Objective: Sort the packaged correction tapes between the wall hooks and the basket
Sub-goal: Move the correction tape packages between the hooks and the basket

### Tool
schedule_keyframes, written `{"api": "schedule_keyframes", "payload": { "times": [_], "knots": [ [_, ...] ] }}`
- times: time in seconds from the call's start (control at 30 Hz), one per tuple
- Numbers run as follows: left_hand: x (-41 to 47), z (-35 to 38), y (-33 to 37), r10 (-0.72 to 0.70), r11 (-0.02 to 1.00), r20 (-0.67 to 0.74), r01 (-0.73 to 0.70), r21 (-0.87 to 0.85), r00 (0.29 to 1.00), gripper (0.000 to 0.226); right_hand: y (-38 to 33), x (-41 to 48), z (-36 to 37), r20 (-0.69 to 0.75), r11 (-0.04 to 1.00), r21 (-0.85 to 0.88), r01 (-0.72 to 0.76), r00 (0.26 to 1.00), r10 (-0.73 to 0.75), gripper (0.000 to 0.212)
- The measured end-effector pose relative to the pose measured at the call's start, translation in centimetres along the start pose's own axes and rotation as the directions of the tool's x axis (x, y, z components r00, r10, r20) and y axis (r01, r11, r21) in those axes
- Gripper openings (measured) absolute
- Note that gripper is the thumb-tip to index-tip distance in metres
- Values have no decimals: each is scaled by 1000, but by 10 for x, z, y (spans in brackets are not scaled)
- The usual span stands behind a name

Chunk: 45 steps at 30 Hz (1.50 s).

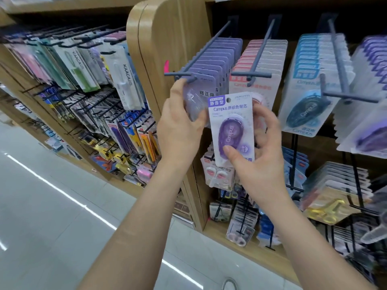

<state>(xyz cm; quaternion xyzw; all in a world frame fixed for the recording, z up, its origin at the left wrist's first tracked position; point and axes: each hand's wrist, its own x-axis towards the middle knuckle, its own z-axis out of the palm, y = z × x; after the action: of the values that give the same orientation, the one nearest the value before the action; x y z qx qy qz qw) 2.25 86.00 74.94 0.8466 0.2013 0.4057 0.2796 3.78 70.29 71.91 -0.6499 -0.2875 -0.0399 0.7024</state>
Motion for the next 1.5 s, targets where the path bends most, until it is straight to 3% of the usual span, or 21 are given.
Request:
{"api": "schedule_keyframes", "payload": {
  "times": [0.07, 0.2, 0.4, 0.5, 0.57, 0.67, 0.77, 0.87, 0.97, 1.13, 1.23, 1.5],
  "knots": [
    [10, 7, -3, 0, 999, 2, 0, 32, 1000, 65, -2, 1, -3, -37, 995, 83, -51, 998, 54, 77],
    [29, 22, -4, 6, 999, 12, -6, 34, 1000, 66, 1, 3, -10, -110, 979, 149, -143, 981, 160, 55],
    [30, 30, -2, 0, 1000, 29, 1, -26, 1000, 59, 3, 7, -15, -45, 967, 190, -172, 982, 184, 33],
    [15, 22, 0, -35, 987, 27, 39, -153, 999, 49, -2, 5, -13, 34, 933, 256, -254, 966, 254, 28],
    [4, 17, 4, -99, 930, 83, 122, -347, 992, 34, -2, 4, -12, 54, 927, 256, -273, 962, 269, 25],
    [-10, 8, 19, -104, 746, 265, 251, -617, 959, 22, 1, 5, -12, 51, 945, 209, -254, 967, 248, 23],
    [-16, -1, 33, -87, 685, 335, 301, -664, 938, 5, 6, 2, -18, 89, 957, 137, -256, 965, 246, 27],
    [-19, -8, 38, -51, 669, 354, 295, -682, 934, 12, 6, -2, -28, 105, 960, 66, -272, 959, 264, 31],
    [-22, -11, 42, 55, 655, 389, 261, -709, 919, 14, 1, -10, -39, 36, 958, -110, -266, 962, 271, 33],
    [-42, 5, 70, 183, 606, 499, 303, -735, 847, 6, -25, -33, -54, -50, 954, 71, -290, 955, 294, 32],
    [-56, 21, 93, 277, 583, 540, 307, -752, 795, 11, -35, -50, -70, -195, 950, 118, -289, 931, 307, 32],
    [-77, 51, 164, 333, 546, 547, 315, -776, 768, 17, -48, -78, -114, -510, 963, 17, -269, 826, 239, 34]
  ]
}}
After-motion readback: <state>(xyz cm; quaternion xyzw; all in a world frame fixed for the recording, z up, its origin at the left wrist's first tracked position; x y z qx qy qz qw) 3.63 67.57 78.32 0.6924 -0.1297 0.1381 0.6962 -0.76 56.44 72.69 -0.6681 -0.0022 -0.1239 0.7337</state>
